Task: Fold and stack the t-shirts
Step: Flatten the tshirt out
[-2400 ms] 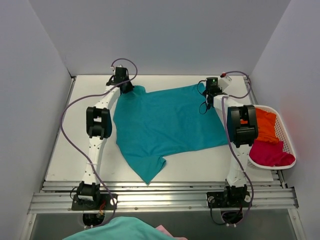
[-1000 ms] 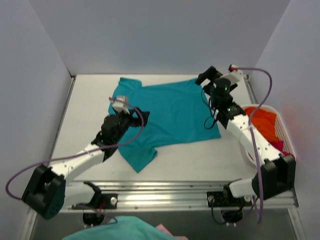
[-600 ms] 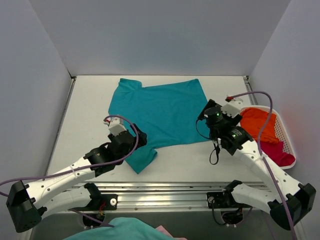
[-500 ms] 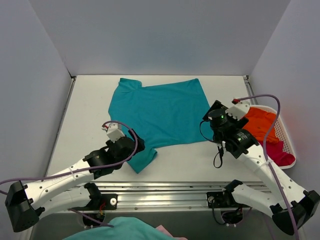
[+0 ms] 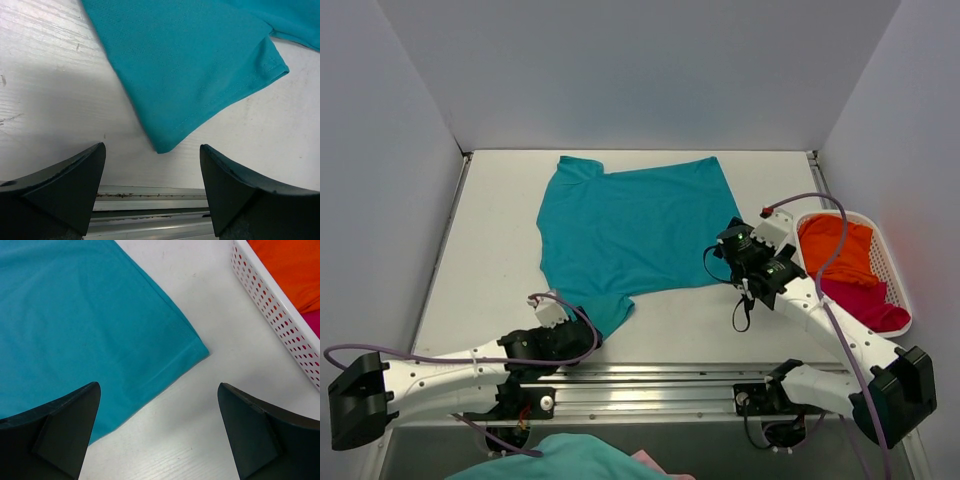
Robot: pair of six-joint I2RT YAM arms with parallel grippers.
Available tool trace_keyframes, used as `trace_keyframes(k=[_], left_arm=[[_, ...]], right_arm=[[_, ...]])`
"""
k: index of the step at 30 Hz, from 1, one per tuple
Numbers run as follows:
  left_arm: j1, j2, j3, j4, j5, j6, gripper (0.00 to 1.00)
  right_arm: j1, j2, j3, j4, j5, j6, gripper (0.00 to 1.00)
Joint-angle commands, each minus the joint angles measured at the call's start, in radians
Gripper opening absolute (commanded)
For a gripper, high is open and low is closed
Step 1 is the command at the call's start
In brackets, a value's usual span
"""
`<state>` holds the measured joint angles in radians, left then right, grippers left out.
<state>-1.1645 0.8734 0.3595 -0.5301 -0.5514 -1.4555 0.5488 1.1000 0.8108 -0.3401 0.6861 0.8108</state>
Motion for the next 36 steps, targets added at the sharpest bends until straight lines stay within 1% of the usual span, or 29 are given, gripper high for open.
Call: trace_keyframes(k=[1, 5, 6, 12, 15, 17, 18, 19, 20, 21, 22, 23, 25, 26, 28, 29, 30, 31, 32, 33, 35, 36], left_arm=[[-0.004, 0.018, 0.005, 0.041, -0.021, -0.118, 0.85], [-0.006, 0.026, 0.006, 0.054, -0.045, -0.117, 0.85], [-0.003, 0.03, -0.001, 0.086, -0.042, -0.111, 0.85], [0.017, 0.099, -0.005, 0.157, -0.033, -0.082, 0.85], [0.045, 0.157, -0.016, 0.25, -0.01, -0.053, 0.83], [0.074, 0.183, -0.017, 0.286, 0.005, -0.037, 0.79], [0.084, 0.199, -0.017, 0.31, 0.01, -0.025, 0.75], [0.098, 0.222, -0.019, 0.32, 0.019, -0.022, 0.69], [0.104, 0.231, -0.019, 0.331, 0.021, -0.014, 0.52], [0.112, 0.248, -0.021, 0.349, 0.022, -0.008, 0.4], [0.126, 0.254, -0.019, 0.348, 0.027, -0.006, 0.19], [0.131, 0.257, -0.016, 0.337, 0.022, -0.009, 0.02], [0.138, 0.239, -0.007, 0.305, -0.005, 0.0, 0.02], [0.143, 0.221, -0.002, 0.245, -0.018, 0.006, 0.02], [0.154, 0.113, 0.03, 0.147, -0.059, 0.017, 0.02], [0.17, 0.069, 0.042, 0.089, -0.114, 0.035, 0.02], [0.184, -0.029, 0.056, -0.021, -0.14, 0.052, 0.02], [0.205, -0.081, 0.077, -0.06, -0.159, 0.075, 0.02], [0.233, -0.127, 0.082, -0.092, -0.174, 0.143, 0.02], [0.3, -0.213, 0.084, -0.114, -0.17, 0.185, 0.02], [0.368, -0.276, 0.075, -0.113, -0.138, 0.286, 0.02], [0.425, -0.313, 0.07, -0.102, -0.102, 0.315, 0.02]], right_arm=[[-0.023, 0.0, 0.005, 0.056, 0.0, -0.01, 1.0], [-0.046, 0.001, 0.008, 0.067, -0.008, -0.033, 1.0], [-0.056, 0.003, 0.008, 0.07, -0.016, -0.035, 1.0], [-0.073, -0.002, -0.009, 0.092, -0.023, -0.039, 1.0], [-0.079, 0.003, -0.012, 0.095, -0.033, -0.044, 1.0], [-0.081, 0.004, -0.012, 0.096, -0.031, -0.047, 1.0], [-0.082, 0.003, -0.01, 0.095, -0.031, -0.048, 1.0], [-0.087, -0.002, -0.012, 0.095, -0.033, -0.05, 1.0], [-0.089, -0.003, -0.013, 0.092, -0.033, -0.05, 1.0], [-0.09, -0.006, -0.013, 0.092, -0.033, -0.051, 1.0], [-0.093, -0.012, -0.015, 0.093, -0.031, -0.053, 1.0], [-0.095, -0.015, -0.013, 0.09, -0.033, -0.053, 1.0], [-0.099, -0.022, -0.016, 0.09, -0.034, -0.052, 0.99], [-0.101, -0.023, -0.022, 0.092, -0.04, -0.052, 0.99], [-0.11, -0.029, -0.027, 0.098, -0.062, -0.051, 0.96], [-0.119, -0.031, -0.032, 0.105, -0.077, -0.055, 0.96], [-0.124, -0.032, -0.044, 0.113, -0.126, -0.058, 0.95], [-0.13, -0.032, -0.051, 0.122, -0.164, -0.061, 0.96], [-0.138, -0.034, -0.064, 0.153, -0.212, -0.076, 0.96], [-0.154, -0.032, -0.096, 0.174, -0.335, -0.084, 0.98], [-0.176, -0.026, -0.128, 0.211, -0.457, -0.09, 0.98], [-0.187, -0.025, -0.145, 0.217, -0.506, -0.084, 0.99]])
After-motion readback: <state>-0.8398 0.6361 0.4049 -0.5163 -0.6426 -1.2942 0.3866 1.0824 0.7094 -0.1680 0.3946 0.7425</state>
